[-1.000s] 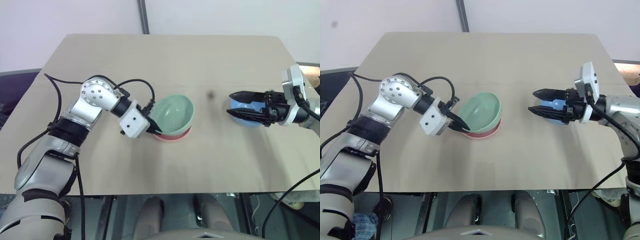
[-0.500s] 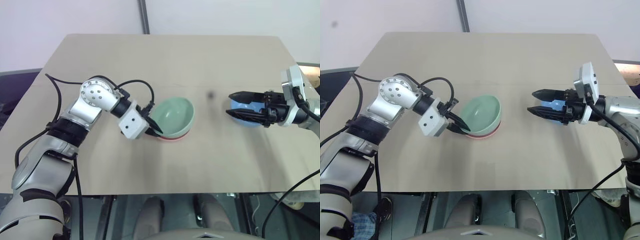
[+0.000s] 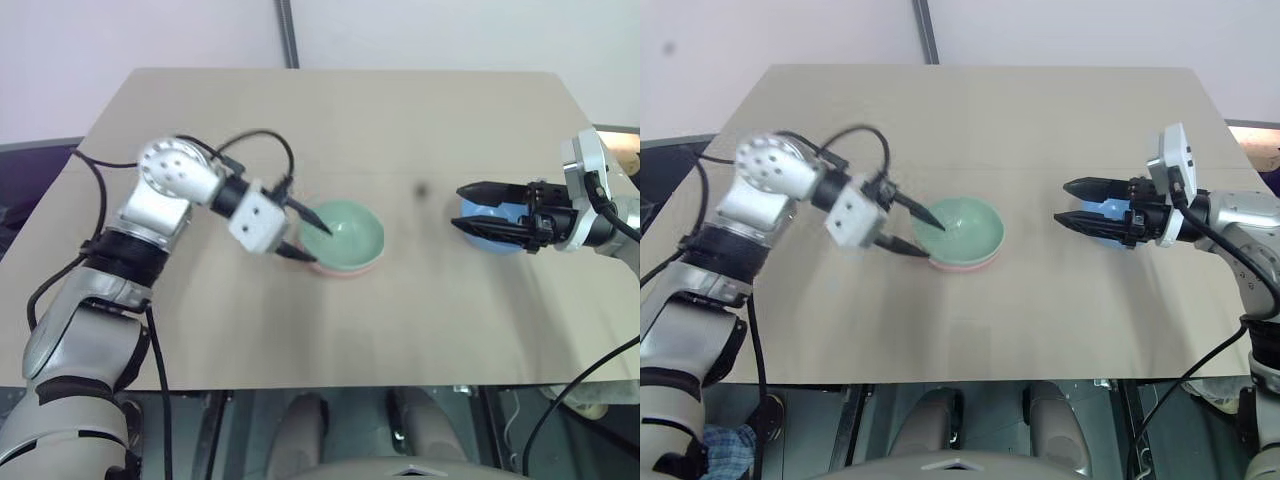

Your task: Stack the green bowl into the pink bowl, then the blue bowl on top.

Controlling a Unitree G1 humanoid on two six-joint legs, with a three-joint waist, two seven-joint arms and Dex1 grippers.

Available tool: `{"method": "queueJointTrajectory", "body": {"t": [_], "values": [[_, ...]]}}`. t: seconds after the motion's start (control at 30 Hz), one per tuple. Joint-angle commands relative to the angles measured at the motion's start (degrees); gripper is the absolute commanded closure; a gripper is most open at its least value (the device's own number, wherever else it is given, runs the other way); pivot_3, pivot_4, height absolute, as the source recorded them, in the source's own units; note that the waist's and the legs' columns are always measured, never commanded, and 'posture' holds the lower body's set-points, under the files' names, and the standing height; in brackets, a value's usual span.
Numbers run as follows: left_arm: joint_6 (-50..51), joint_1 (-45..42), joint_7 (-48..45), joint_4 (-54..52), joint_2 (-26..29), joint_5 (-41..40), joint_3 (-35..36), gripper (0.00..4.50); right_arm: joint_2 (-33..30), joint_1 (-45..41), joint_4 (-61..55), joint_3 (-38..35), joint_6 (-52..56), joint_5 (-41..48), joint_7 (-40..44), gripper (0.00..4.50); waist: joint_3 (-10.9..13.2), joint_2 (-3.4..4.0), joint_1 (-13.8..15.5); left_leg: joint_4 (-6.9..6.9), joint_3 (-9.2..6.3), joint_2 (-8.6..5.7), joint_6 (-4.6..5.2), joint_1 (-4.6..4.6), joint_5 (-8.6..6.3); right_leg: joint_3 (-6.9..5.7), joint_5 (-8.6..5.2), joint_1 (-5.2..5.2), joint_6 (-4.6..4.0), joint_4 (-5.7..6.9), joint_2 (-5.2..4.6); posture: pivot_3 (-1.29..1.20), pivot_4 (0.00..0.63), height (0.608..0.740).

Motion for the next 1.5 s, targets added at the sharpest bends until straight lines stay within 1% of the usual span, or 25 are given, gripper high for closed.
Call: {"method": "queueJointTrajectory", "body": {"t": [0.03, 0.1, 0.17, 0.2, 0.27, 0.3, 0.37, 0.5, 0.57, 0.73, 0.9, 1.1, 1.23, 1.4, 1.47, 1.5], "values": [[22.00, 0.22, 6.94, -5.67, 4.19, -11.54, 11.77, 2.14, -0.61, 0.20, -2.12, -1.53, -0.35, 1.39, 0.00, 1.65, 0.00, 0.00, -0.32, 0.01, -0.03, 0.00, 0.00, -0.02, 0.00, -0.02, 0.00, -0.01, 0.00, 0.00, 0.00, 0.00, 0.150, 0.740], [34.66, 6.53, 9.24, -10.53, 9.16, -18.42, 18.97, 2.14, -0.89, 0.28, -1.90, -1.63, -0.41, 1.45, 0.18, 1.65, 0.01, 0.03, -0.40, 0.00, -0.04, 0.01, 0.00, 0.04, 0.00, -0.02, -0.01, 0.00, 0.00, 0.05, 0.00, 0.00, 0.150, 0.740], [43.45, 14.82, 8.56, -15.81, 14.44, -23.35, 25.28, 2.14, -1.25, -0.15, -1.24, -1.50, -0.47, 1.37, 0.65, 1.65, 0.03, 0.06, -1.56, -0.06, 0.05, 0.04, 0.00, 0.12, 0.00, 0.07, -0.01, -0.01, 0.01, 0.11, 0.00, 0.00, 0.150, 0.740], [47.74, 18.57, 8.41, -18.13, 16.59, -26.17, 28.46, 2.14, -1.35, -0.47, -0.81, -1.27, -0.63, 1.17, 0.92, 1.65, 0.03, 0.06, -1.54, -0.12, 0.04, 0.04, 0.00, 0.14, 0.00, 0.07, -0.02, -0.06, 0.01, 0.15, 0.00, 0.00, 0.150, 0.740], [54.30, 23.55, 9.50, -21.26, 18.51, -30.63, 34.10, 2.14, -1.47, -0.97, -0.03, -0.83, -0.99, 0.81, 1.38, 1.65, 0.06, 0.00, -1.41, -0.10, -0.05, 0.06, 0.00, 0.06, 0.00, -0.04, -0.03, -0.10, 0.00, 0.21, 0.00, 0.00, 0.150, 0.740], [56.33, 25.04, 10.28, -22.38, 18.74, -31.85, 36.06, 2.14, -1.50, -1.07, 0.21, -0.75, -1.12, 0.70, 1.58, 1.65, 0.07, -0.01, -1.09, -0.07, -0.05, 0.05, 0.00, 0.07, 0.00, -0.05, -0.03, -0.09, 0.00, 0.25, -0.01, 0.00, 0.150, 0.740], [59.55, 28.52, 15.14, -23.29, 17.63, -33.43, 41.88, 2.14, -1.26, -1.57, 0.90, -0.15, -1.45, 0.24, 1.83, 1.65, 0.07, -0.02, -0.43, -0.02, -0.05, 0.03, 0.00, 0.10, 0.00, -0.06, -0.04, -0.05, 0.01, 0.28, -0.02, 0.00, 0.150, 0.740], [62.62, 37.13, 19.89, -26.16, 16.04, -32.54, 50.58, 2.14, -0.96, -1.88, 1.85, 1.10, -2.31, -1.09, 2.13, 1.65, 0.07, -0.01, -0.08, 0.00, 0.00, 0.03, 0.00, 0.26, 0.00, -0.01, -0.05, 0.03, 0.00, 0.39, 0.00, 0.00, 0.150, 0.740], [64.44, 40.33, 21.95, -27.63, 15.47, -32.64, 53.67, 2.14, -1.06, -2.15, 2.47, 1.57, -2.41, -1.97, 1.84, 1.65, 0.07, -0.02, -0.10, 0.00, 0.01, 0.03, 0.00, 0.28, 0.00, 0.00, -0.05, 0.02, 0.00, 0.43, 0.00, 0.00, 0.150, 0.740], [66.99, 47.06, 23.16, -29.46, 14.29, -32.85, 60.69, 2.14, -2.02, -2.44, 6.09, 4.65, -4.12, -8.68, -0.41, 1.65, 0.07, -0.02, -0.08, 0.00, 0.02, 0.03, -0.01, 0.25, 0.00, 0.00, -0.05, -0.01, -0.02, 0.41, -0.01, 0.00, 0.150, 0.740], [68.07, 48.57, 22.63, -31.17, 13.29, -33.88, 63.43, 2.14, -3.14, -2.70, 10.45, 8.71, -4.59, -16.46, -3.34, 1.65, 0.07, -0.02, -0.01, 0.00, 0.04, 0.02, -0.01, 0.24, 0.00, 0.01, -0.05, -0.01, -0.03, 0.38, -0.02, 0.00, 0.150, 0.740], [67.31, 50.85, 18.73, -31.58, 14.22, -32.40, 63.00, 2.14, -5.98, -5.91, 16.81, 16.20, 1.64, -27.48, -8.91, 1.65, 0.07, -0.01, -0.22, -0.03, 0.12, 0.02, -0.01, 0.22, 0.00, 0.08, -0.05, -0.11, -0.04, 0.40, -0.01, 0.00, 0.150, 0.740], [67.44, 50.36, 17.14, -31.36, 14.47, -32.38, 62.45, 2.14, -6.82, -7.47, 18.10, 20.38, 5.33, -33.38, -11.83, 1.65, 0.07, -0.01, -0.24, -0.06, 0.13, 0.02, -0.01, 0.23, 0.00, 0.09, -0.06, -0.13, -0.06, 0.40, -0.01, 0.00, 0.150, 0.740], [66.41, 50.54, 14.57, -31.55, 14.88, -31.04, 61.40, 2.14, -9.26, -6.57, 17.26, 24.63, 3.43, -40.12, -12.00, 1.65, 0.07, -0.01, -0.11, -0.10, 0.15, 0.02, -0.01, 0.18, 0.00, 0.09, -0.07, -0.16, -0.07, 0.36, -0.02, 0.00, 0.150, 0.740], [66.23, 50.72, 13.60, -31.35, 15.09, -30.59, 61.15, 2.05, -9.17, -6.69, 17.33, 24.68, 2.65, -41.21, -12.31, 2.22, 0.07, -0.01, -0.14, -0.10, 0.15, 0.02, -0.01, 0.18, 0.00, 0.10, -0.07, -0.17, -0.07, 0.34, -0.02, 0.00, 0.150, 0.740], [66.07, 50.69, 13.35, -31.18, 15.11, -30.34, 61.08, 2.05, -9.07, -6.74, 17.39, 24.62, 2.34, -41.60, -12.23, 2.44, 0.07, -0.01, -0.16, -0.10, 0.15, 0.02, -0.01, 0.18, 0.00, 0.10, -0.07, -0.17, -0.07, 0.34, -0.02, 0.00, 0.150, 0.740]]}}
